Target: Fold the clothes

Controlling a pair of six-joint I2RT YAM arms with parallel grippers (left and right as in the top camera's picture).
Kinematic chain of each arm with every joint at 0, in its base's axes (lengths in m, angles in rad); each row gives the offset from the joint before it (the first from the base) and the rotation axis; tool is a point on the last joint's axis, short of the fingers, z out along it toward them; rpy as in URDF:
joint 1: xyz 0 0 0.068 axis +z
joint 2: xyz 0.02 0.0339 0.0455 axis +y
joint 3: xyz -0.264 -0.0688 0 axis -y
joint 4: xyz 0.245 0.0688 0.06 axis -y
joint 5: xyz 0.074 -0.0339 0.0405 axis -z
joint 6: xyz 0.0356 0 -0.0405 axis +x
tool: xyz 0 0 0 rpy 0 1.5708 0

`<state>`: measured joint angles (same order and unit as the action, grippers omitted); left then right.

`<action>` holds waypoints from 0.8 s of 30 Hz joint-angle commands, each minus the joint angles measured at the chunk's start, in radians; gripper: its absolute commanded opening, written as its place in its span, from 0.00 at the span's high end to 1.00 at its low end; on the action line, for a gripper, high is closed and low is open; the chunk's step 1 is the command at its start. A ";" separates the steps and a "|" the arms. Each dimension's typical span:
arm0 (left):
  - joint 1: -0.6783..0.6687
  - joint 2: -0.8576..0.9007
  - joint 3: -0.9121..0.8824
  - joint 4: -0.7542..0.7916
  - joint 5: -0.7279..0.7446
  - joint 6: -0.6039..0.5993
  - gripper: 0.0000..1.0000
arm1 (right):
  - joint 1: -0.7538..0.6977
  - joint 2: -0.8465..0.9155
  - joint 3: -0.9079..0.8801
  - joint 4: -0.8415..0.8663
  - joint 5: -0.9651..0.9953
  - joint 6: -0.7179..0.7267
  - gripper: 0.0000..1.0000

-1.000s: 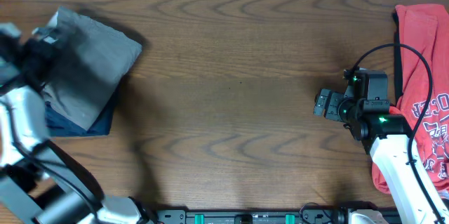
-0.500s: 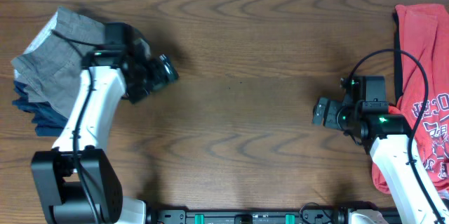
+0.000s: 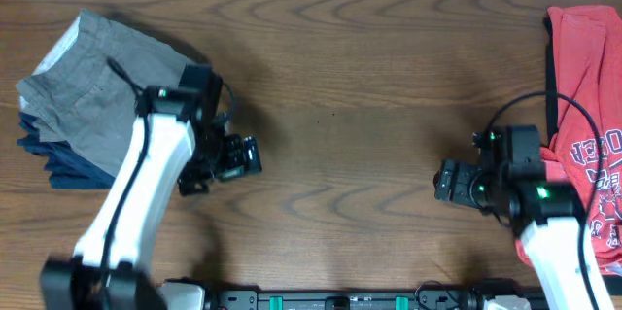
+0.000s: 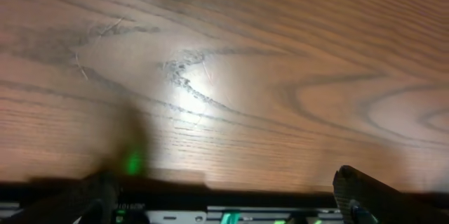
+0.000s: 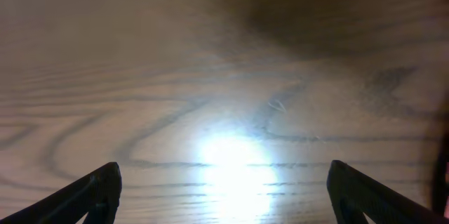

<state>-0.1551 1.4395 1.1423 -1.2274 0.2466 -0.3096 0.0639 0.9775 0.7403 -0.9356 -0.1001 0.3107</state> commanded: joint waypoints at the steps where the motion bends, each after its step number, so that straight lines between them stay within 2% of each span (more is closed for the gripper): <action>1: -0.034 -0.167 -0.061 0.048 -0.085 0.017 0.01 | 0.034 -0.151 -0.009 0.006 0.057 0.055 0.07; 7: -0.130 -0.580 -0.238 0.325 -0.338 0.022 0.03 | 0.076 -0.449 -0.076 0.082 0.176 0.070 0.01; 12: -0.147 -0.839 -0.381 0.439 -0.372 0.021 0.02 | 0.076 -0.556 -0.127 0.102 0.208 0.071 0.01; 17: -0.147 -0.947 -0.406 0.407 -0.371 0.021 0.02 | 0.076 -0.554 -0.128 0.063 0.205 0.070 0.01; 24: -0.147 -0.951 -0.406 0.398 -0.371 0.021 0.02 | 0.076 -0.554 -0.128 0.001 0.205 0.070 0.01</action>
<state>-0.2977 0.4919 0.7399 -0.8288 -0.1059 -0.3054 0.1295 0.4259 0.6159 -0.9218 0.0872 0.3676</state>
